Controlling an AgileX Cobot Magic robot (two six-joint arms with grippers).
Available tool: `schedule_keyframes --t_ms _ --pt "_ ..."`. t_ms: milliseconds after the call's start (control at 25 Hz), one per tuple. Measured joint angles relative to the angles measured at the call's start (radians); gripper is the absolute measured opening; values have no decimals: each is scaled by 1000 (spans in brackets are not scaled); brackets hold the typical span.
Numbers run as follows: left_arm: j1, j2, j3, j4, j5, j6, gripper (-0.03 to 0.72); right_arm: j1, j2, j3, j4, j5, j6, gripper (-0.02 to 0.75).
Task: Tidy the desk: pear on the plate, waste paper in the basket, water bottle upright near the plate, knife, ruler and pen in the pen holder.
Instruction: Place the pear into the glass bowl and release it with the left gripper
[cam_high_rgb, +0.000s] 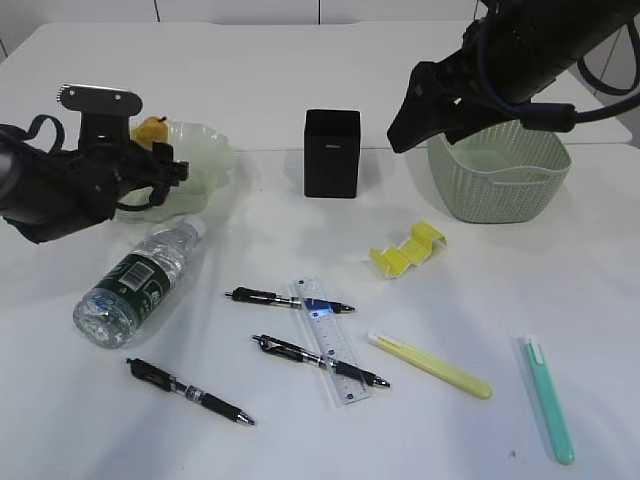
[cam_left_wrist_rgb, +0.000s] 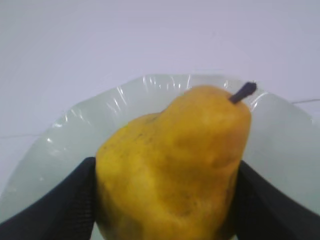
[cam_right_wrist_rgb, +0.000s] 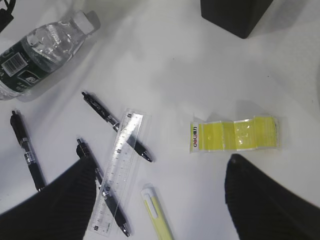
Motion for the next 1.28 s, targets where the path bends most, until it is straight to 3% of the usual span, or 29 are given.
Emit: schedule_keyframes --t_ms 1280 --pt "1 39 -51 13 32 -2 503 0 0 0 0 -18 0 593"
